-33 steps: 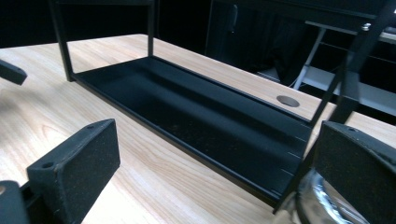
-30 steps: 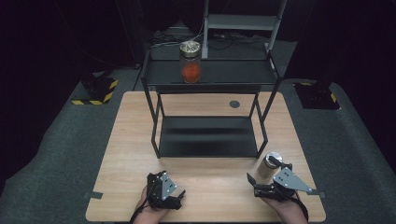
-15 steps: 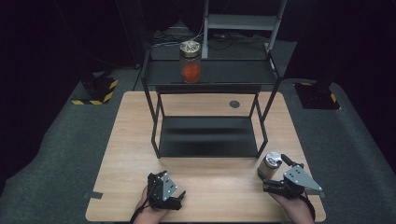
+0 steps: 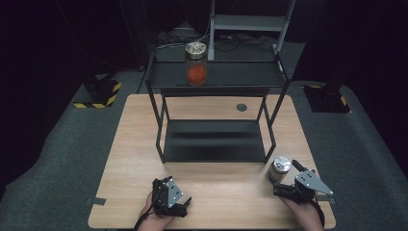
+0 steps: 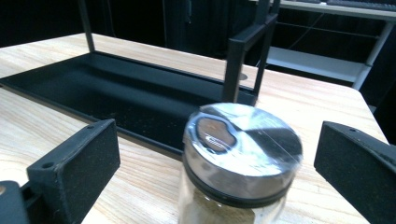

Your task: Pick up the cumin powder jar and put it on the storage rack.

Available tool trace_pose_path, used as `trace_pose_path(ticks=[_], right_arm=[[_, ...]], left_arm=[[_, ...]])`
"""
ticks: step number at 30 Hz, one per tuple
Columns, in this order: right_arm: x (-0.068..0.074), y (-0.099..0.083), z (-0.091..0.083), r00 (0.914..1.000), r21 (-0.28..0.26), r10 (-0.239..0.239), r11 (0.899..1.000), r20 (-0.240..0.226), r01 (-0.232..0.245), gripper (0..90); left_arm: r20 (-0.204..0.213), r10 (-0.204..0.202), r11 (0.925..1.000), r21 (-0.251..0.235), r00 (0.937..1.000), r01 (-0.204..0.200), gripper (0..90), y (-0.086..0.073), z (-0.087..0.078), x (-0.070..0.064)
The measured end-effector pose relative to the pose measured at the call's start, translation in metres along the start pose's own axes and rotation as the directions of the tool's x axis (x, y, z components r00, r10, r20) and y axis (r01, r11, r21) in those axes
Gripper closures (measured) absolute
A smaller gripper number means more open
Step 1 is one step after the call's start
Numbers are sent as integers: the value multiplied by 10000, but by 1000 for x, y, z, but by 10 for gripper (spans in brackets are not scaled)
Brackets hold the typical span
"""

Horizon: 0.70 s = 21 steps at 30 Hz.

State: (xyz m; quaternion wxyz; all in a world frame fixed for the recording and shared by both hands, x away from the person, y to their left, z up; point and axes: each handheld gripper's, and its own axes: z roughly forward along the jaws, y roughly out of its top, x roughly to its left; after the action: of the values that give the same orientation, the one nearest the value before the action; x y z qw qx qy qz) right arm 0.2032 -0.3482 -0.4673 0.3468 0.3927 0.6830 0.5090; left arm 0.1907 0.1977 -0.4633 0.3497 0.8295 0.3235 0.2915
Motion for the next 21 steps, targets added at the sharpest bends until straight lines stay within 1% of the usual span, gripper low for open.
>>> trace_pose_path(ticks=[3, 11, 13, 17, 21], right_arm=[[-2, -2, 1, 10000, 38, 71, 10000, 47, -71, 0], [-7, -8, 4, 9984, 68, 573, 9983, -7, -573, 9], [-7, -10, 4, 9979, 51, 640, 9979, -25, -639, 32], [-10, -13, 5, 9941, -66, 1079, 9941, -93, -1079, 95], [-15, -17, 4, 9918, -199, 1256, 9918, -237, -1261, 167]], left_arm=[[15, -22, 10000, -17, 10000, 22, 10, 0, 0, 0], [15, 46, 10000, -19, 10000, -46, 10, 0, 0, 0], [18, 40, 10000, -28, 10000, -40, 10, 0, 0, 0], [17, 42, 10000, -49, 10000, -42, 10, -1, 0, 0], [15, 60, 10000, -47, 10000, -60, 10, -1, 0, 0]])
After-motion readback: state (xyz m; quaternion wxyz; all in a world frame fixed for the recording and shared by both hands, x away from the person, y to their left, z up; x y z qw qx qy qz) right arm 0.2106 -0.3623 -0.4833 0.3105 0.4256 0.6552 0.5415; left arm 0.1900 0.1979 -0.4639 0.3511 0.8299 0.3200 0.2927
